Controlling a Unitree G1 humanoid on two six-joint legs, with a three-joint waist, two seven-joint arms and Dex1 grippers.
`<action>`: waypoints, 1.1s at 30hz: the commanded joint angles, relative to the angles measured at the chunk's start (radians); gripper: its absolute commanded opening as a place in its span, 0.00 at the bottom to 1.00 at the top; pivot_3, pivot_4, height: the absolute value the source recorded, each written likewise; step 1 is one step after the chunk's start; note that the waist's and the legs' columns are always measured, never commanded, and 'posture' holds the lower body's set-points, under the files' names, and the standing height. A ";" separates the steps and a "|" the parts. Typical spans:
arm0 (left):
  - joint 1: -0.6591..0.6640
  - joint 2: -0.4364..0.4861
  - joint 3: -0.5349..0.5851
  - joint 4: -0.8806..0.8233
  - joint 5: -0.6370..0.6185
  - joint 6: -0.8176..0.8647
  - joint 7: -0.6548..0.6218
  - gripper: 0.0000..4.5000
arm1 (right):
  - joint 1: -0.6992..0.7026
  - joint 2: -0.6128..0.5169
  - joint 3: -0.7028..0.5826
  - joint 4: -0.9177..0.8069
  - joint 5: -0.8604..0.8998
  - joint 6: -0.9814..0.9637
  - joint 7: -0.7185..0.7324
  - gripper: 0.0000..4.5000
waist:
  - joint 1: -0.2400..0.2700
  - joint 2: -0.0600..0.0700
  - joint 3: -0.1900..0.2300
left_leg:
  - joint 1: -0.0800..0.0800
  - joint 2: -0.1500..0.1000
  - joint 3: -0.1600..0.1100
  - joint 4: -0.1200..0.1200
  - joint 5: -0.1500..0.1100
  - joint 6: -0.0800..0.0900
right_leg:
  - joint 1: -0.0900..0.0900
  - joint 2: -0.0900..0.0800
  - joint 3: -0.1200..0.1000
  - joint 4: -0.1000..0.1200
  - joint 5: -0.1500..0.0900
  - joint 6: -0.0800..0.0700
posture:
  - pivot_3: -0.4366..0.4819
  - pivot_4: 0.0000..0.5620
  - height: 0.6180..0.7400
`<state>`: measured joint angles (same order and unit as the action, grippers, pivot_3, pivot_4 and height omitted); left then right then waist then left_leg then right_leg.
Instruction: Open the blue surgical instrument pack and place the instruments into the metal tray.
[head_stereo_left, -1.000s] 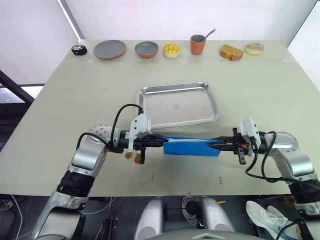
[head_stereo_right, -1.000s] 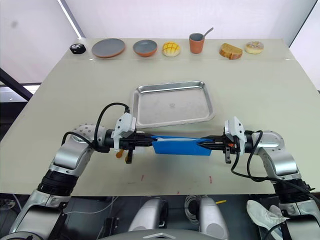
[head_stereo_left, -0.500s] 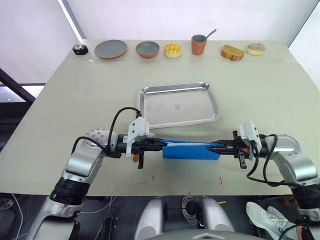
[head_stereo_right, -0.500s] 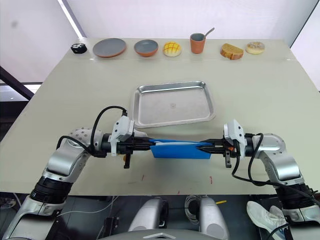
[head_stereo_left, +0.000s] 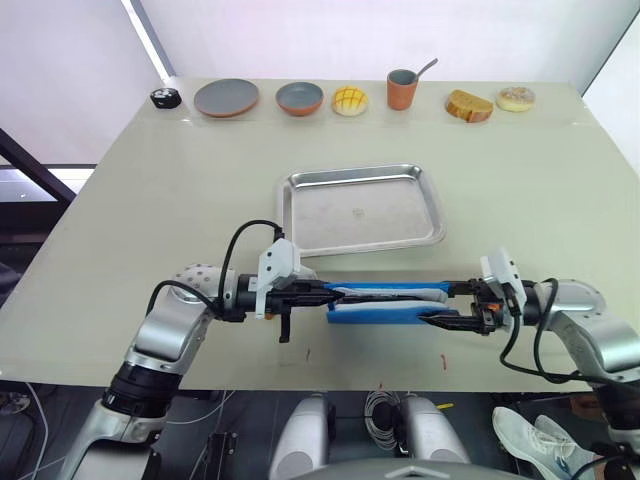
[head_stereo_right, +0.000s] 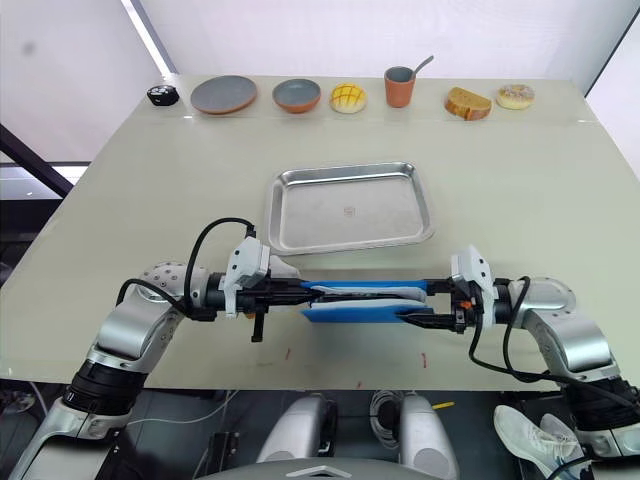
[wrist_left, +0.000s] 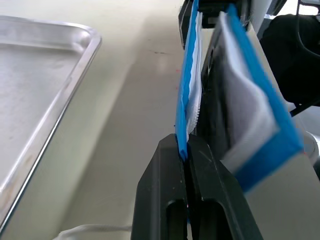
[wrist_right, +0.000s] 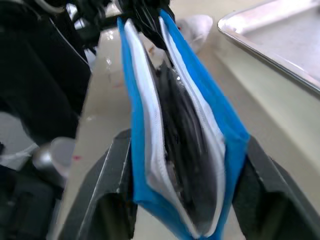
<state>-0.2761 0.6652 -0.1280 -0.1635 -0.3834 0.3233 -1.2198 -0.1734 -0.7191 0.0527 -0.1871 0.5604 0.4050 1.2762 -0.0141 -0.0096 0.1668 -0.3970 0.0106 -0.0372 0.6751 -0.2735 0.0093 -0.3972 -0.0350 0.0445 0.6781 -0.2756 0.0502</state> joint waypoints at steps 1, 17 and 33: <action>-0.026 0.006 0.009 0.011 -0.002 -0.021 -0.009 0.00 | 0.014 -0.067 -0.136 -0.070 0.119 0.091 -0.001 0.46 | 0.001 0.000 0.000 | 0.000 0.000 0.000 0.000 0.000 0.000 | 0.000 0.000 0.000 0.000 0.000 0.000 | 0.48 0.27 1.00; -0.069 -0.001 -0.006 0.023 -0.003 0.004 -0.023 0.00 | -0.008 -0.087 -0.059 -0.115 0.100 0.177 -0.062 0.00 | 0.000 0.000 0.000 | 0.000 0.000 0.000 0.000 0.000 0.000 | 0.000 0.001 0.000 0.000 0.000 0.000 | 0.48 0.27 1.00; -0.184 -0.048 -0.071 0.240 0.060 0.063 -0.013 0.00 | 0.104 -0.143 0.043 -0.261 0.067 0.167 0.013 0.00 | 0.000 -0.001 0.000 | 0.000 -0.002 -0.001 0.001 0.000 0.000 | 0.000 0.001 -0.001 0.000 0.000 0.000 | 0.48 0.27 1.00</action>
<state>-0.4610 0.6152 -0.1758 0.0636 -0.3373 0.3621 -1.2239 -0.0777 -0.8549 0.0871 -0.4124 0.6359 0.5864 1.2860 -0.0144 -0.0101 0.1669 -0.3973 0.0091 -0.0378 0.6759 -0.2736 0.0094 -0.3970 -0.0338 0.0439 0.6781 -0.2757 0.0504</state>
